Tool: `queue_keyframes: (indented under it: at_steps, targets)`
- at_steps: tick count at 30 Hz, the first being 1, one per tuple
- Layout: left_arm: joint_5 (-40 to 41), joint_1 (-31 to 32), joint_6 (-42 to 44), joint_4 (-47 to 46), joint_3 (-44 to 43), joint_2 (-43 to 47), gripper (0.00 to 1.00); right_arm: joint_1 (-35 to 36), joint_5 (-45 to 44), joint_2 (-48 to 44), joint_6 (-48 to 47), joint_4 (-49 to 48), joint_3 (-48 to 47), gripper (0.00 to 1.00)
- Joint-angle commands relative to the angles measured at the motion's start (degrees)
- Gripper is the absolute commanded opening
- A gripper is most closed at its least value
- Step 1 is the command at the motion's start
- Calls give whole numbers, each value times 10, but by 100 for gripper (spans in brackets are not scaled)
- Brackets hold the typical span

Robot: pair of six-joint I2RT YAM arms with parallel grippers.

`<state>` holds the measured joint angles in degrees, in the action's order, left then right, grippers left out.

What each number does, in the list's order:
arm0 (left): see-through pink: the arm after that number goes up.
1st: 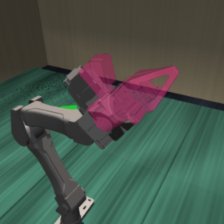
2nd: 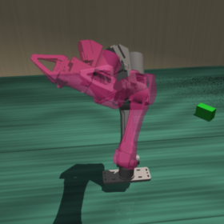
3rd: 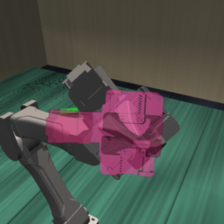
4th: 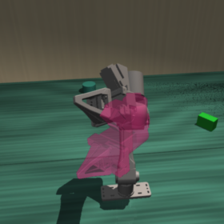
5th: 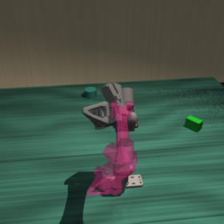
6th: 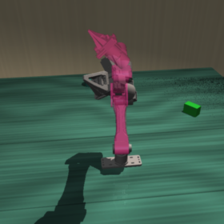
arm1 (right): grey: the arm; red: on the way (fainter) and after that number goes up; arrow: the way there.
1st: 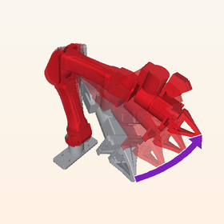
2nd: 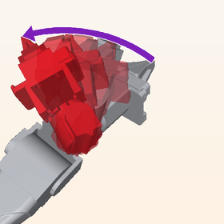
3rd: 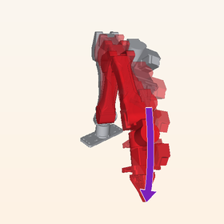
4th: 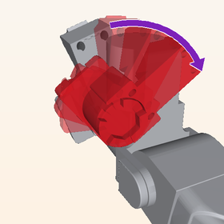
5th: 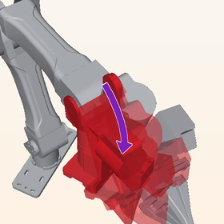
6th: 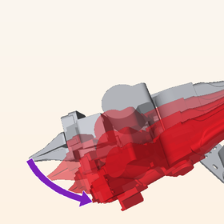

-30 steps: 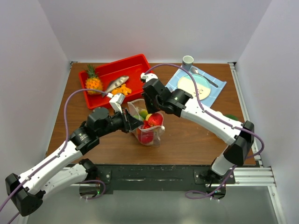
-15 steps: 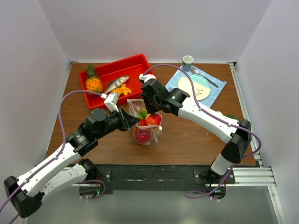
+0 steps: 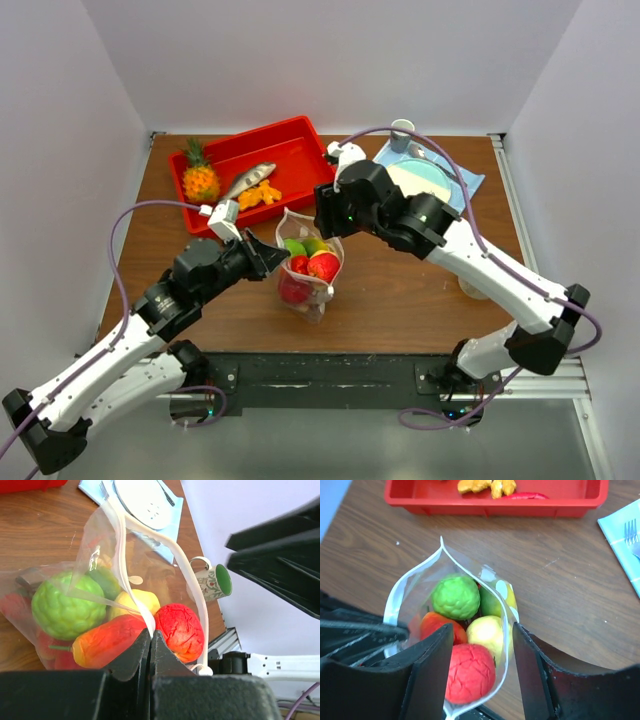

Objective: Place the food in the zip-top bag and seal the zipper
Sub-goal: Adjust the zipper food storage bag at the center of the board.

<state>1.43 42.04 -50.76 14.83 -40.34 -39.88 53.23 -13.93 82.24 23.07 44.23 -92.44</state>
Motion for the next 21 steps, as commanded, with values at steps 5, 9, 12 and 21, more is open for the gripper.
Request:
queue_keyframes:
  at_steps: [5,9,12,21]
  targets:
    - [39,1,-35,-21,10,21,0,1,6,-117,36,-8,114,55]
    - [37,1,-37,-27,12,15,0,19,36,-181,63,-12,178,50]
    - [36,1,-36,-31,12,9,0,74,-7,-190,79,17,184,49]
    - [34,1,-36,-39,13,4,0,169,-61,-162,128,32,198,44]
